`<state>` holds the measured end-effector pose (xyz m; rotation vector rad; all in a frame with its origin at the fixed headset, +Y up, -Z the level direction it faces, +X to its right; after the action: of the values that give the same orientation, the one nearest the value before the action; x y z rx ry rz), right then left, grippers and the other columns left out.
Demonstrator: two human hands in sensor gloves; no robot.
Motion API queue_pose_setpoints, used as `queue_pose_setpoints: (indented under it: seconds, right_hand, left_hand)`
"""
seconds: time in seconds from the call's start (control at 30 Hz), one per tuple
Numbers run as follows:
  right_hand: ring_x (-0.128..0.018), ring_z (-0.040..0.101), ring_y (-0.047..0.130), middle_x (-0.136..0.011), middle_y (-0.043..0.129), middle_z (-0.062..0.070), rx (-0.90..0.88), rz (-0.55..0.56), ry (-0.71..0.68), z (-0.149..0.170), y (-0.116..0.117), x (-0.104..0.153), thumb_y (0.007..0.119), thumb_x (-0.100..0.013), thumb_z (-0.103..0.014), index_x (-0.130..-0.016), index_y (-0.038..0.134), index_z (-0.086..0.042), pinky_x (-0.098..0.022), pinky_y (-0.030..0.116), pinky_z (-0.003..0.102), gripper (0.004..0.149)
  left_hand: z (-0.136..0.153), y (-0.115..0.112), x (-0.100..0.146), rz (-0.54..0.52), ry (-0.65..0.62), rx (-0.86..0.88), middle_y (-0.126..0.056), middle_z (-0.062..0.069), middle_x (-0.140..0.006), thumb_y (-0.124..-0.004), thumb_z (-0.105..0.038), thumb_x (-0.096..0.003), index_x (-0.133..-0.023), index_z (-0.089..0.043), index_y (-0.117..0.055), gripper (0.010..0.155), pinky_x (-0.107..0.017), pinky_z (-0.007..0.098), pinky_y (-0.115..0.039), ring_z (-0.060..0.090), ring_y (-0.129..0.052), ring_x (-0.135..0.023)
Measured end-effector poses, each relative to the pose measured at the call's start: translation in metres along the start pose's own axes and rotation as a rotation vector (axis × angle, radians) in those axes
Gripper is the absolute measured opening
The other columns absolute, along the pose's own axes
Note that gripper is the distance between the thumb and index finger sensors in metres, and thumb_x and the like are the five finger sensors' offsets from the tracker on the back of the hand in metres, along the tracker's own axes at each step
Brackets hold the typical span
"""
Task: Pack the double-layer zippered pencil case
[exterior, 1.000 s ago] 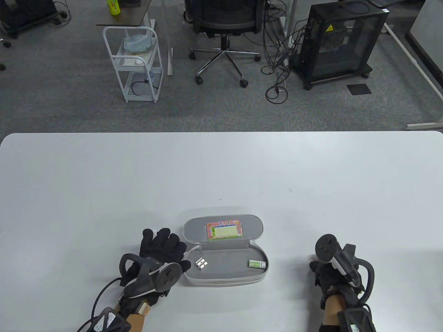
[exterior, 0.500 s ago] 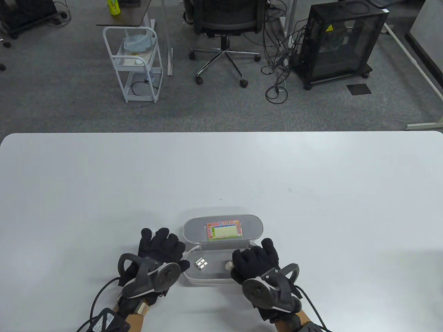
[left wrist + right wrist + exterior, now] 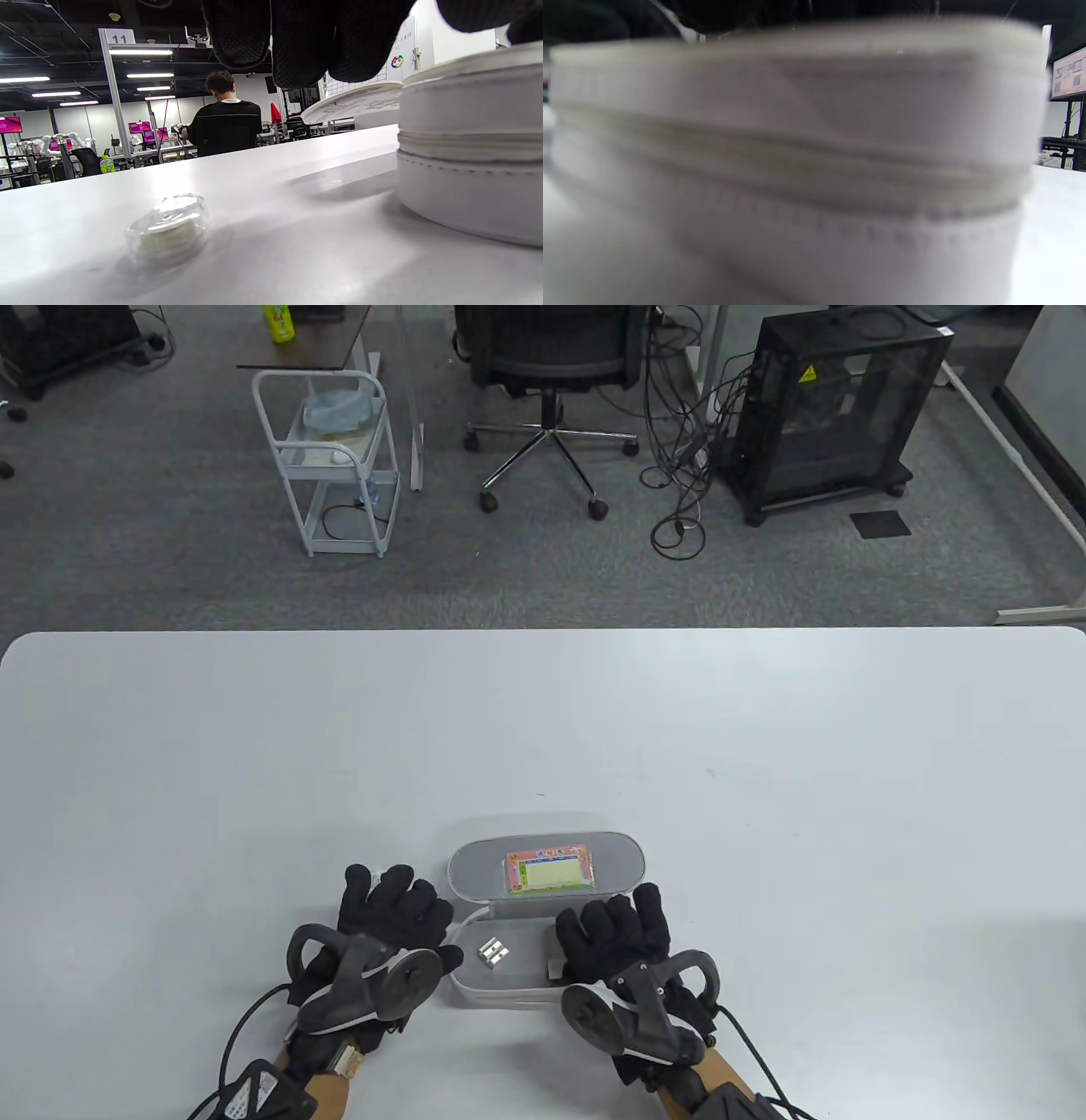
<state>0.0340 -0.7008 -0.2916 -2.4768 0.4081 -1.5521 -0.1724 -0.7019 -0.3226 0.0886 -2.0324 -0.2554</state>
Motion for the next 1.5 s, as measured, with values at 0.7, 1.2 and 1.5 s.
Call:
queue_pose_setpoints:
  seconds: [0.7,1.2,1.5]
  right_hand:
    - [-0.089,0.041,0.062,-0.098,0.069,0.015,-0.285,0.15,0.313,0.127,-0.015,0.026,0.071,-0.045,-0.047,-0.094,0.072,-0.016,-0.071,0.029,0.061,0.057]
    - [-0.09,0.041,0.063,-0.098,0.07,0.014,-0.281,0.106,0.32,0.128,-0.009,0.025,0.071,-0.045,-0.047,-0.094,0.072,-0.017,-0.071,0.03,0.061,0.058]
    - [-0.09,0.04,0.064,-0.098,0.071,0.014,-0.295,0.108,0.327,0.131,-0.011,0.025,0.071,-0.045,-0.047,-0.093,0.073,-0.017,-0.071,0.031,0.061,0.057]
  left_hand:
    - [0.108,-0.075,0.005,0.383,0.476,-0.01,-0.063,0.008,-0.113,-0.054,-0.082,-0.0372,-0.104,-0.028,-0.055,0.086,-0.076,0.067,-0.041,0.045,-0.053,-0.109]
    - [0.064,-0.029,-0.012,0.044,0.263,0.27,-0.069,0.009,-0.106,-0.065,-0.064,-0.0441,-0.097,-0.025,-0.062,0.065,-0.074,0.067,-0.046,0.043,-0.063,-0.104]
    - [-0.066,0.008,-0.041,0.078,-0.138,0.022,-0.071,0.003,-0.105,-0.07,-0.064,-0.0426,-0.097,-0.031,-0.063,0.064,-0.075,0.069,-0.041,0.041,-0.059,-0.107]
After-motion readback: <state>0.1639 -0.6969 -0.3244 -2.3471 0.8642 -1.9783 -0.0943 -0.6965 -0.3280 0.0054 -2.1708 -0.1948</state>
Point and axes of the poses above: the tracker on the back of each hand, its own z axis roughly to the little-finger side, its own x axis roughly from the fingertips to the wrist, y = z × x, the point moved 5 cm from there along -x, roughly from the wrist to the fingertips
